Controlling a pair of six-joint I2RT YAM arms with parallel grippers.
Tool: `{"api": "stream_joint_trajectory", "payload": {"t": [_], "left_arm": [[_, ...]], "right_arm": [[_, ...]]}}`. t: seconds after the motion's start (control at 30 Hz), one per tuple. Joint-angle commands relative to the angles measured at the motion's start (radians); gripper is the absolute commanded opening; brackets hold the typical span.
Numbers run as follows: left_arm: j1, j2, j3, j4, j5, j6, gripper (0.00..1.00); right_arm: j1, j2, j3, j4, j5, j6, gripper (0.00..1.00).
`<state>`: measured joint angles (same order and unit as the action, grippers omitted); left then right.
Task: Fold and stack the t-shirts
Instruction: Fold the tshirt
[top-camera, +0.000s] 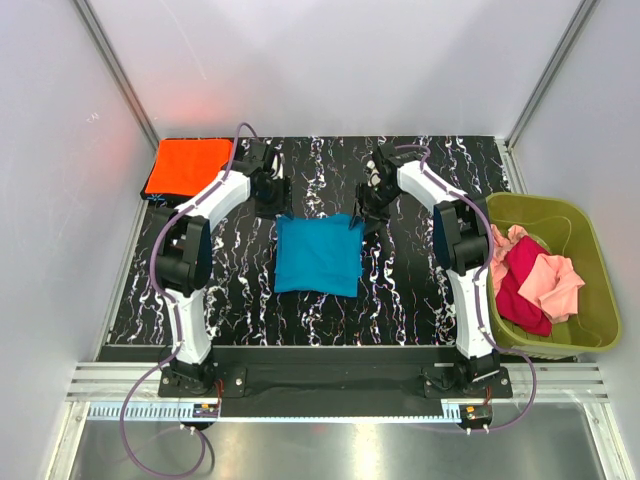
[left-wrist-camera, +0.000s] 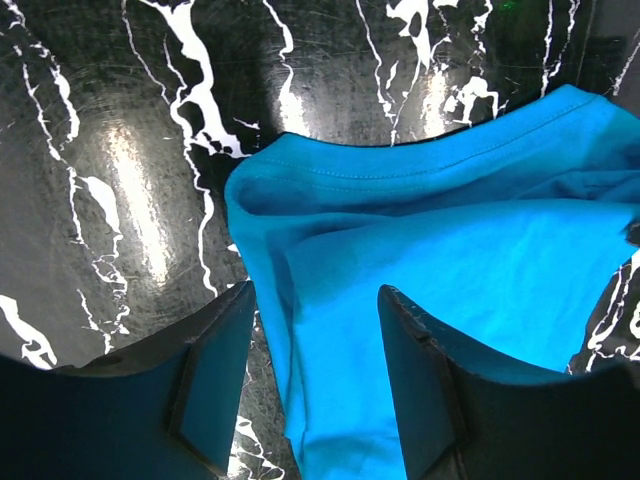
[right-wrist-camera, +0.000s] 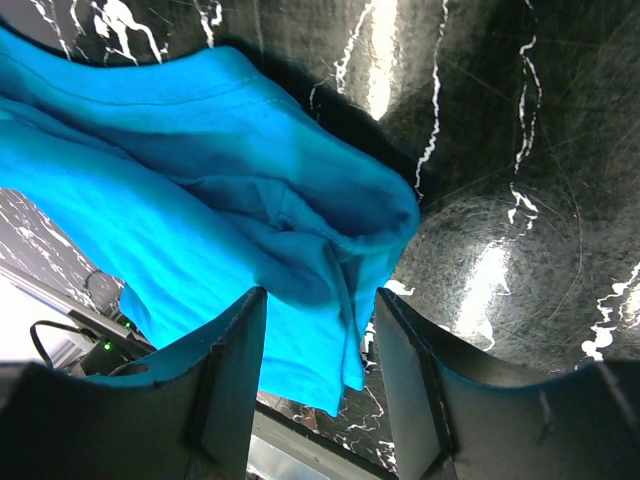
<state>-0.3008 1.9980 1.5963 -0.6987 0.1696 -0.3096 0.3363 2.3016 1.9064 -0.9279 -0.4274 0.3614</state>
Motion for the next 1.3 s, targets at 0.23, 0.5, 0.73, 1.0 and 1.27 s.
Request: {"api": "stream_joint_trajectory", "payload": {"t": [0.23, 0.5, 0.73, 1.0, 1.27], "left_arm": [[-0.001, 0.034, -0.001, 0.038, 0.077, -0.01, 0.5], [-0.001, 0.051, -0.004, 0.019, 0.054, -0.028, 0.51], [-0.001, 0.082, 0.014, 0.044, 0.062, -0.036, 0.4], [-0.003, 0.042, -0.005, 0.065, 0.028, -0.054, 0.0], [-0.004, -0.197, -0.119, 0.067, -0.036, -0.074, 0.0]], "right_arm": [[-0.014, 0.005, 0.023, 0.023, -0.022, 0.005, 0.52], [-0.014, 0.005, 0.019, 0.031, -0.045, 0.02, 0.46], [-0.014, 0.007, 0.014, 0.043, -0.059, 0.028, 0.39], [-0.014, -0.007, 0.019, 0.058, -0.097, 0.04, 0.0], [-0.008, -0.137, -0.012, 0.015, -0.083, 0.059, 0.0]]}}
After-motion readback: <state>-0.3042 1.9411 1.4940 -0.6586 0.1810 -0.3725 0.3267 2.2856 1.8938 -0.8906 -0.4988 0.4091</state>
